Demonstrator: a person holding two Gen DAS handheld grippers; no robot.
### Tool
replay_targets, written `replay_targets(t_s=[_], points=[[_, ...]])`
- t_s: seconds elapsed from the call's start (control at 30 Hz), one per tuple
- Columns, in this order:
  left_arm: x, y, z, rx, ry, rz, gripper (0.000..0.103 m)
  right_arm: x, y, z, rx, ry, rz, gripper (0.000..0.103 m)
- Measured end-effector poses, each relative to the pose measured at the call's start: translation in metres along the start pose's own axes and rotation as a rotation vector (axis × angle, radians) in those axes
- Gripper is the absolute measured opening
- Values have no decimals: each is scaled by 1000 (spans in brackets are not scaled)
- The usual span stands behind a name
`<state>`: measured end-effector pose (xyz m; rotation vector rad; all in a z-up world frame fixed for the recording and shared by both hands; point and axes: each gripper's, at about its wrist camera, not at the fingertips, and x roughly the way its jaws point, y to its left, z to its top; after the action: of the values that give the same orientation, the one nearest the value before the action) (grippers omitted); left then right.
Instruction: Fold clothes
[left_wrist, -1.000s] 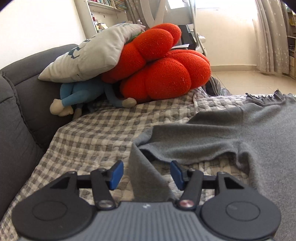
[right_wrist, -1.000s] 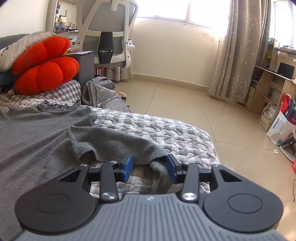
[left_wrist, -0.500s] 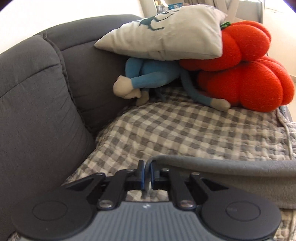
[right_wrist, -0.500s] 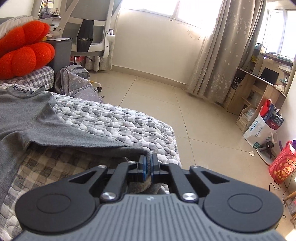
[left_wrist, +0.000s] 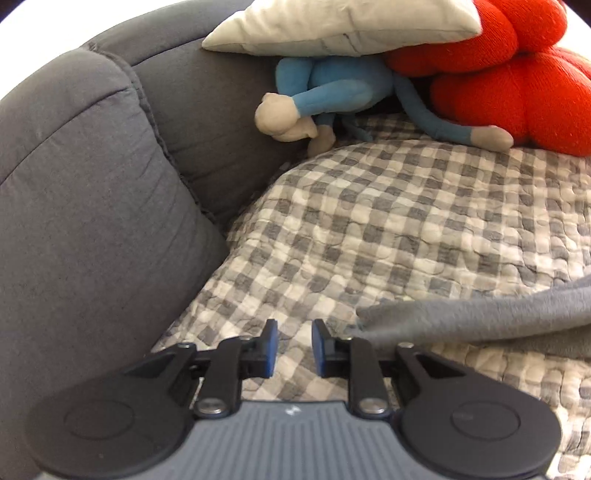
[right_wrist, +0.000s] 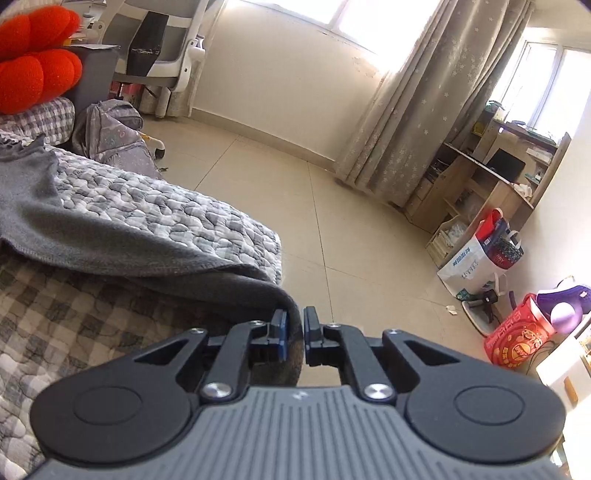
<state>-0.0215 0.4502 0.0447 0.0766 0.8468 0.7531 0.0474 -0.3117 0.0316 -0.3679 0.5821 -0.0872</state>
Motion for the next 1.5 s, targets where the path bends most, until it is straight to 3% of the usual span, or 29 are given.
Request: replay_targets(t_s=[0.1,0.17,0.3,0.37,0.43,0.57,0.67,0.73,0.77,0.87,0.97,1.03,1.07,1.1,1.13,1.2,1.3,1.4,1.5], points=[[-4,14,0,-24,4,5,21,-3,-19,-7,74,23,20,8],[-10,14,-4,-21,5,-33,22,-6,-24,-7,71,11,-10,11],[-35,-10,-17,0,-17,-140,23,-21,-23,8,83,-140,-192,14],[-52,-29,-28,22,-32,-200,23,-34,-26,13,135,-213,-167,14],[-71,-50,-40,51,-48,-280,25,-35,-25,14,156,-192,-101,15],[-110,-93,-53,125,-80,-418,32,-8,-21,11,201,-32,98,18],[-131,-118,-57,160,-80,-504,32,13,-24,12,309,34,241,24],[-146,-136,-58,175,-89,-550,34,28,-18,24,301,76,306,28],[-153,-144,-59,183,-94,-571,36,34,-14,30,286,95,310,36],[-174,-172,-70,192,-116,-645,46,47,-4,40,251,116,280,39],[-190,-199,-89,223,-152,-650,46,56,11,32,202,192,285,40],[-193,-211,-99,235,-152,-653,46,51,21,26,120,153,260,40],[-192,-215,-103,238,-146,-657,46,49,24,24,95,145,249,34],[-192,-219,-106,242,-146,-648,47,47,26,23,70,137,238,10],[-193,-221,-107,249,-156,-634,47,45,28,23,46,128,227,0],[-193,-219,-106,250,-160,-635,47,41,31,24,-1,109,203,0],[-192,-211,-103,223,-135,-666,47,22,26,30,-15,11,117,0],[-192,-207,-105,222,-133,-659,47,3,12,36,33,-97,47,0],[-191,-206,-106,215,-131,-656,47,3,7,34,55,-142,-30,0]])
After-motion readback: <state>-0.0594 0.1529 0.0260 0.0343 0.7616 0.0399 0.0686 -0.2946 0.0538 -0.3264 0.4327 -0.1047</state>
